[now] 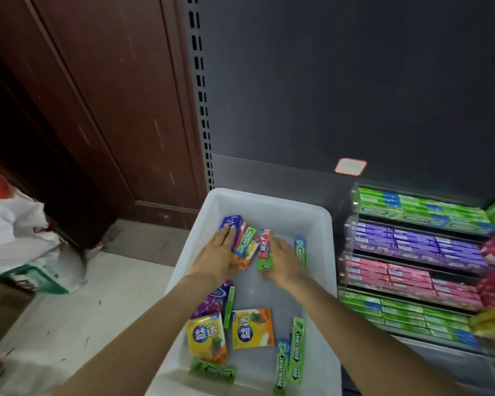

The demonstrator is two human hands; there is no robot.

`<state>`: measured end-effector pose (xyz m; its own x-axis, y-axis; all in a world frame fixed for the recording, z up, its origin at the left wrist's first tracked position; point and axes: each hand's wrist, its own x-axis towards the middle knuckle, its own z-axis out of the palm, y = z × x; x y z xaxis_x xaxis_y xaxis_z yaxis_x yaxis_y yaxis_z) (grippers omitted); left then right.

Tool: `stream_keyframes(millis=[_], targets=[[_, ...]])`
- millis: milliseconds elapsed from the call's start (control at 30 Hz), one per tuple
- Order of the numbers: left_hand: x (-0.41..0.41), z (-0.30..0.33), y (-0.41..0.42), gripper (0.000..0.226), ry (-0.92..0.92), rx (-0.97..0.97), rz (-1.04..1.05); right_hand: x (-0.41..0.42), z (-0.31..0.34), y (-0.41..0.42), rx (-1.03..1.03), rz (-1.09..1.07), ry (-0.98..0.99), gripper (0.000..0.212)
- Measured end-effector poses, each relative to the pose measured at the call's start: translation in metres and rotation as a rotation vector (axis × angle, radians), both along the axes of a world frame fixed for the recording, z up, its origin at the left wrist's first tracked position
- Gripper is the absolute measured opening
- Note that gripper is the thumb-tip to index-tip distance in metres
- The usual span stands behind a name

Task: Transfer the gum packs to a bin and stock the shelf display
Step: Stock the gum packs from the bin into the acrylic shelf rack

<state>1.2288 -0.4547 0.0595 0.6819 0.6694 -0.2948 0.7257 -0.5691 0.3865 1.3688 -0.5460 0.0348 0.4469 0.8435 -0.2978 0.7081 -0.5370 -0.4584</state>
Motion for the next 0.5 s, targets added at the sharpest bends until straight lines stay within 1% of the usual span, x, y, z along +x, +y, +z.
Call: stream_keyframes(millis=[67, 133, 167, 200, 267, 300, 367, 400, 500], targets=[[-0.001, -0.002, 0.000, 0.089, -0.001, 0.003, -0.021, -0.002, -0.002, -0.001, -0.044, 0.026, -0.093, 0.096], [-0.003, -0.003, 0.001, 0.091, -0.009, -0.009, -0.038, -0.003, 0.002, 0.000, -0.083, 0.048, -0.159, 0.094], [-0.004, -0.003, 0.001, 0.091, -0.016, -0.017, -0.042, -0.004, 0.005, 0.002, -0.107, 0.066, -0.186, 0.087], [-0.004, -0.002, 0.003, 0.091, -0.024, -0.026, -0.041, -0.004, 0.009, 0.003, -0.117, 0.084, -0.214, 0.075], [-0.004, -0.002, 0.005, 0.090, -0.051, -0.039, -0.030, -0.005, 0.018, 0.002, -0.111, 0.105, -0.261, 0.046], [-0.004, -0.001, 0.006, 0.088, -0.071, -0.036, -0.028, -0.005, 0.024, 0.000, -0.095, 0.109, -0.283, 0.036], [-0.003, 0.003, 0.007, 0.082, -0.147, -0.029, -0.041, 0.000, 0.031, -0.004, -0.002, 0.085, -0.297, 0.027], [-0.003, 0.006, 0.007, 0.079, -0.205, -0.037, -0.053, 0.003, 0.034, -0.006, 0.085, 0.051, -0.239, 0.024], [0.000, 0.019, 0.006, 0.062, -0.390, -0.112, -0.063, 0.009, 0.043, -0.011, 0.349, -0.055, 0.139, 0.017]])
